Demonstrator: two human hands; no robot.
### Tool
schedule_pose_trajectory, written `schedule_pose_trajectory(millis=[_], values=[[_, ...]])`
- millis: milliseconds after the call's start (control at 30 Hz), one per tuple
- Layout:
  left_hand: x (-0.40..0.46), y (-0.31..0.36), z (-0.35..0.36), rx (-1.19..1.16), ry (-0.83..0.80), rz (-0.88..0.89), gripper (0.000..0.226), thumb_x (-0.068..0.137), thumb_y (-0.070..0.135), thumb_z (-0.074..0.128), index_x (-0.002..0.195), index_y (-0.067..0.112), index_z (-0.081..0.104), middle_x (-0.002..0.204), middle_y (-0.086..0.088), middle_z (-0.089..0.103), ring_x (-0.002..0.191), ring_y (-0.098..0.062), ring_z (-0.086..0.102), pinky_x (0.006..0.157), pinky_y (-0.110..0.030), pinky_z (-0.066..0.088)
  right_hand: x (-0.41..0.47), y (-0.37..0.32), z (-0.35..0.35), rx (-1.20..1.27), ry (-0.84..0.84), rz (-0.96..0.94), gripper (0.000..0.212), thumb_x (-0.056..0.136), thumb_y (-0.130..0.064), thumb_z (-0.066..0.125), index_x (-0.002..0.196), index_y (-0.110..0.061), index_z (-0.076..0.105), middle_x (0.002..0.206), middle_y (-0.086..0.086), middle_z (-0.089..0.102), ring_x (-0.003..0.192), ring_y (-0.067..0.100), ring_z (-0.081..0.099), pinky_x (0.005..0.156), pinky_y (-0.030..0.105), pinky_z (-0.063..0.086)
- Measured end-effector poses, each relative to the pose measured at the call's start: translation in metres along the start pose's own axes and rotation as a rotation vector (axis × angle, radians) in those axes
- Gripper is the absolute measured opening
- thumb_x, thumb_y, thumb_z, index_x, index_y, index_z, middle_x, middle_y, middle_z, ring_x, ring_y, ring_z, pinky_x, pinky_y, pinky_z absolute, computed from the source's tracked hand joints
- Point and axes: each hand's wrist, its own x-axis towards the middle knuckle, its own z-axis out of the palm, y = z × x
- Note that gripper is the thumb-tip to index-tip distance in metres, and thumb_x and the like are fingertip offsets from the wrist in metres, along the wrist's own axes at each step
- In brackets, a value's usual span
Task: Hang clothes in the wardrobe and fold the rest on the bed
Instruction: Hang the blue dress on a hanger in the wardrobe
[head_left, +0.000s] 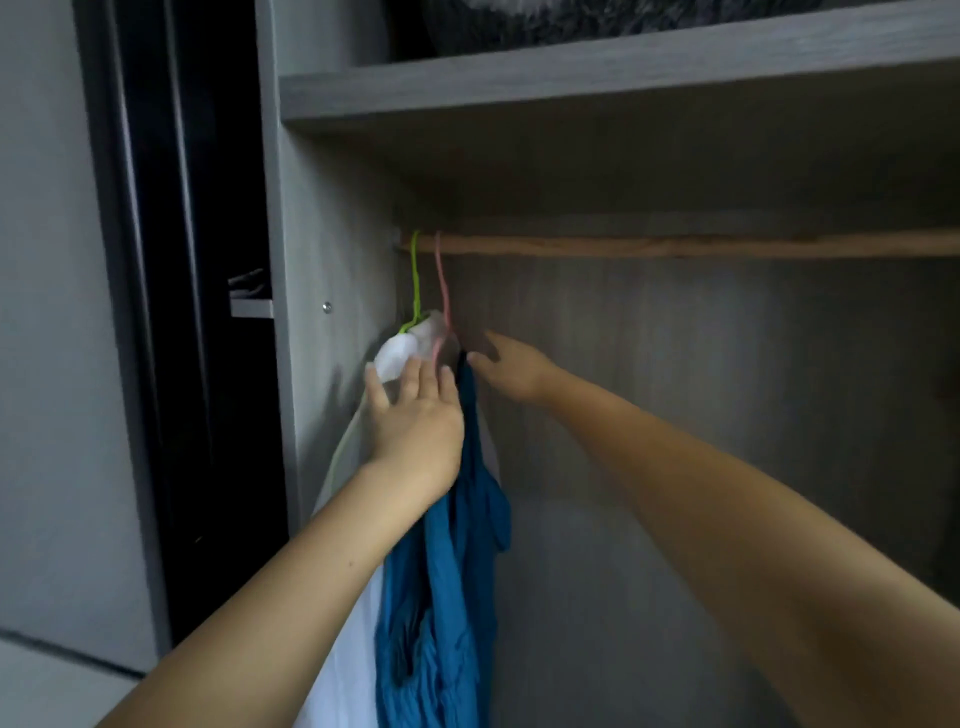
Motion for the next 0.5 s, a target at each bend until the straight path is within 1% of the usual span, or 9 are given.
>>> schedule_pose_trajectory(millis=[33, 67, 133, 167, 200, 267, 333, 400, 500], values=[[0.001, 0.009, -0.001, -0.057, 0.03, 0.043, 0.072, 0.094, 0.021, 0.046, 0.152, 0.012, 0.004, 0.159, -0.011, 0.008, 0.148, -0.024, 0.0, 0.112, -0.062, -0.002, -0.011, 0.014, -0.007, -0.027, 0.041, 0.055, 0.055, 0.101, -0.033, 0.041, 0.149, -0.009, 0.027, 0.151, 0.012, 0.037, 0.137, 0.028, 0.037, 0.106, 0.029, 0.032], [0.003, 0.02, -0.002, -0.123, 0.062, 0.084, 0.07, 0.093, 0.021, 0.048, 0.152, 0.016, 0.011, 0.158, -0.009, 0.014, 0.147, -0.023, 0.005, 0.113, -0.059, 0.0, -0.024, 0.027, -0.016, -0.058, 0.082, 0.097, 0.052, 0.101, -0.03, 0.041, 0.147, -0.007, 0.032, 0.148, 0.015, 0.041, 0.133, 0.03, 0.041, 0.103, 0.029, 0.035], [0.007, 0.045, -0.001, -0.254, 0.141, 0.151, 0.057, 0.091, 0.019, 0.048, 0.146, 0.019, 0.032, 0.151, -0.006, 0.031, 0.143, -0.022, 0.02, 0.115, -0.054, 0.007, -0.058, 0.053, -0.034, -0.12, 0.151, 0.164, 0.042, 0.099, -0.021, 0.043, 0.138, -0.004, 0.047, 0.134, 0.02, 0.054, 0.122, 0.033, 0.052, 0.096, 0.032, 0.041], [0.009, 0.061, 0.001, -0.336, 0.176, 0.178, 0.05, 0.091, 0.019, 0.048, 0.141, 0.019, 0.041, 0.145, -0.006, 0.041, 0.137, -0.023, 0.03, 0.114, -0.051, 0.014, -0.079, 0.066, -0.044, -0.148, 0.182, 0.201, 0.038, 0.097, -0.018, 0.045, 0.131, -0.004, 0.054, 0.127, 0.021, 0.059, 0.117, 0.034, 0.055, 0.095, 0.033, 0.044], [0.009, 0.079, 0.004, -0.442, 0.187, 0.203, 0.045, 0.091, 0.018, 0.047, 0.136, 0.019, 0.047, 0.137, -0.006, 0.048, 0.13, -0.025, 0.04, 0.11, -0.047, 0.025, -0.102, 0.08, -0.053, -0.168, 0.211, 0.245, 0.034, 0.096, -0.016, 0.045, 0.125, -0.005, 0.059, 0.122, 0.021, 0.063, 0.113, 0.035, 0.058, 0.094, 0.036, 0.047], [0.006, 0.122, 0.007, -0.73, 0.111, 0.244, 0.037, 0.091, 0.017, 0.048, 0.127, 0.017, 0.057, 0.124, -0.009, 0.059, 0.115, -0.03, 0.053, 0.095, -0.04, 0.043, -0.152, 0.107, -0.07, -0.216, 0.258, 0.36, 0.032, 0.095, -0.019, 0.045, 0.122, -0.01, 0.061, 0.116, 0.018, 0.066, 0.106, 0.036, 0.062, 0.091, 0.043, 0.051], [-0.005, 0.17, 0.006, -0.983, -0.029, 0.298, 0.031, 0.091, 0.015, 0.051, 0.12, 0.015, 0.062, 0.114, -0.012, 0.066, 0.105, -0.032, 0.06, 0.087, -0.04, 0.049, -0.21, 0.135, -0.083, -0.332, 0.277, 0.49, 0.033, 0.095, -0.025, 0.044, 0.124, -0.018, 0.059, 0.117, 0.012, 0.066, 0.106, 0.034, 0.062, 0.088, 0.042, 0.052], [-0.024, 0.22, 0.006, -1.098, -0.145, 0.405, 0.027, 0.091, 0.014, 0.052, 0.115, 0.015, 0.064, 0.108, -0.011, 0.069, 0.101, -0.031, 0.064, 0.086, -0.04, 0.051, -0.271, 0.159, -0.094, -0.462, 0.256, 0.625, 0.031, 0.095, -0.029, 0.043, 0.121, -0.021, 0.059, 0.115, 0.01, 0.065, 0.105, 0.034, 0.061, 0.083, 0.037, 0.051], [-0.071, 0.292, 0.002, -1.17, -0.291, 0.618, 0.019, 0.091, 0.016, 0.054, 0.105, 0.018, 0.066, 0.102, -0.006, 0.07, 0.097, -0.028, 0.064, 0.084, -0.038, 0.051, -0.37, 0.184, -0.102, -0.531, 0.239, 0.86, 0.029, 0.095, -0.032, 0.042, 0.118, -0.022, 0.057, 0.111, 0.011, 0.065, 0.099, 0.034, 0.062, 0.075, 0.035, 0.047]])
